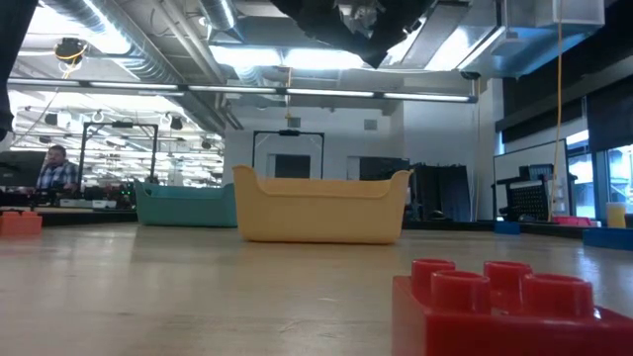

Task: Sort & place blocks by color
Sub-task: Put the top left blue 8 stud game piece into the blue bin

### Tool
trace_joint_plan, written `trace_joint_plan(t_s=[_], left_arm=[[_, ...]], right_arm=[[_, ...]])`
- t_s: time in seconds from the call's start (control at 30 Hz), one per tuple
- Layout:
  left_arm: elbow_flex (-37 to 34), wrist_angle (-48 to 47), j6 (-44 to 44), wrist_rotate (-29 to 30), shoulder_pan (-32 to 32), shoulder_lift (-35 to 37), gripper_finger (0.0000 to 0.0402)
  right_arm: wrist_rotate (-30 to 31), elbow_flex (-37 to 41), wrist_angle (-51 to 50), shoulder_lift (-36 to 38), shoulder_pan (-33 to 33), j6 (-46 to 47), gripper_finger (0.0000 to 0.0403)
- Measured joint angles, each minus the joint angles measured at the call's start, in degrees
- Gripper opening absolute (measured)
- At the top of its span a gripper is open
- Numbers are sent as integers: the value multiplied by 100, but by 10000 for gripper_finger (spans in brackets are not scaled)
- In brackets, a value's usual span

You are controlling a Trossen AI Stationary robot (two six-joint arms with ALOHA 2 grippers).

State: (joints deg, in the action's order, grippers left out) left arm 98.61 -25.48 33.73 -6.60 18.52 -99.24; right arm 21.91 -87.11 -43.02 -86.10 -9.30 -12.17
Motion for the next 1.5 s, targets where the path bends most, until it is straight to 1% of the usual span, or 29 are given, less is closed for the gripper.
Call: trace_joint_plan(t_s=[0.17, 0.3, 0.4, 0.6, 0.77, 0.87, 1.03, 1.1, 1.17, 1.3, 1.4, 1.5], left_arm=[[0, -65, -78, 24, -28, 4, 86], [2, -202, -176, 87, -38, 9, 86], [13, -350, -203, 302, -72, 9, 85], [7, -728, -235, 982, -140, 79, 85], [7, -1020, -494, 1334, -127, 226, 85], [7, -1366, -694, 1517, -161, 447, 85], [4, -2075, -1352, 1510, -345, 915, 85], [3, -2512, -1669, 1561, -460, 1158, 85], [9, -2742, -1949, 1617, -641, 1356, 85], [9, -3543, -2619, 1594, -1078, 1736, 85], [7, -4321, -3672, 1592, -1443, 1988, 85], [7, -4971, -4833, 1599, -1939, 2165, 85]], right_arm=[[13, 0, 24, -5, -2, 49, 178], [55, 4, 43, -16, -2, 17, 204], [224, 4, 22, -25, 4, -5, 209], [378, 4, -133, 116, 45, -11, 211], [378, 2, -195, 429, 134, -4, 212], [396, 2, -220, 663, 171, 67, 212], [395, -4, -392, 967, 177, 308, 212], [396, -4, -443, 1051, 175, 320, 212], [397, -4, -566, 1105, 175, 316, 212], [385, -4, -719, 1138, 175, 315, 213], [344, -4, -855, 1140, 175, 315, 213], [138, -3, -902, 1140, 175, 316, 213]])
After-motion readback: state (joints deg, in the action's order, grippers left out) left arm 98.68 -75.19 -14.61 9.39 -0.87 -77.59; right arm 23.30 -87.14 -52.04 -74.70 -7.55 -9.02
